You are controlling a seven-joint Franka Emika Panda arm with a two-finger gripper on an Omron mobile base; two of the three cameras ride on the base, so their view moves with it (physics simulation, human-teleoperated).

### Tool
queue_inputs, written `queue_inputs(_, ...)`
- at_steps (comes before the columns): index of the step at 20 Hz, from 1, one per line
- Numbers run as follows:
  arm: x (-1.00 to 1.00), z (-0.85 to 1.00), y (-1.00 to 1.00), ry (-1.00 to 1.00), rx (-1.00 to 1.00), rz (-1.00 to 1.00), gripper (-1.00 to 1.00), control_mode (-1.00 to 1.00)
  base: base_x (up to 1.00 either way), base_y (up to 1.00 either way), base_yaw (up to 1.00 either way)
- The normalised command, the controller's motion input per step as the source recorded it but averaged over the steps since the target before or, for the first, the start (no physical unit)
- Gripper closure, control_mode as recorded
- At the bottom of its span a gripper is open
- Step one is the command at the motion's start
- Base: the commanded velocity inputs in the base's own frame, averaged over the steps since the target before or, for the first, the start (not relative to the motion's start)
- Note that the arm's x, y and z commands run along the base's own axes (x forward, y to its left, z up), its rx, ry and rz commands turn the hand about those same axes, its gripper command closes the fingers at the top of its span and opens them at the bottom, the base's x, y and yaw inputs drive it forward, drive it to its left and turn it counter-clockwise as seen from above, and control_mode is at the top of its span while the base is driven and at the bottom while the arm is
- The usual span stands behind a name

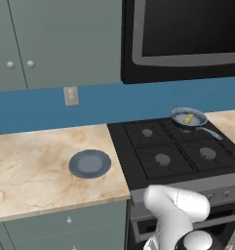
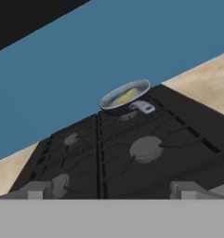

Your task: Pick up the butter stick and place it in the pan. Then turn on the burner for the pan.

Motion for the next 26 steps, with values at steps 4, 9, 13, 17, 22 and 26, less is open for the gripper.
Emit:
queue_inputs(4, -0.52, -0.21, 0.01, -0.01, -0.07, 0.01, -1.0, -1.0, 0.0, 0.0, 0.0)
queue_inputs(9, -0.25, -0.49, 0.0, -0.03, -0.18, 0.05, -1.0, -1.0, 0.0, 0.0, 0.0)
queue_inputs(13, -0.45, -0.55, -0.01, -0.17, -0.2, 0.11, -1.0, -1.0, 0.0, 0.0, 0.0)
queue_inputs(17, -0.21, -0.55, 0.0, -0.11, -0.23, 0.19, -1.0, -1.0, 0.0, 0.0, 0.0)
queue_inputs(22, 0.0, -0.6, -0.07, -0.13, -0.2, 0.22, -1.0, -1.0, 0.0, 0.0, 0.0)
queue_inputs(26, 0.0, -0.48, -0.34, -0.16, -0.16, 0.17, -1.0, -1.0, 0.0, 0.0, 0.0)
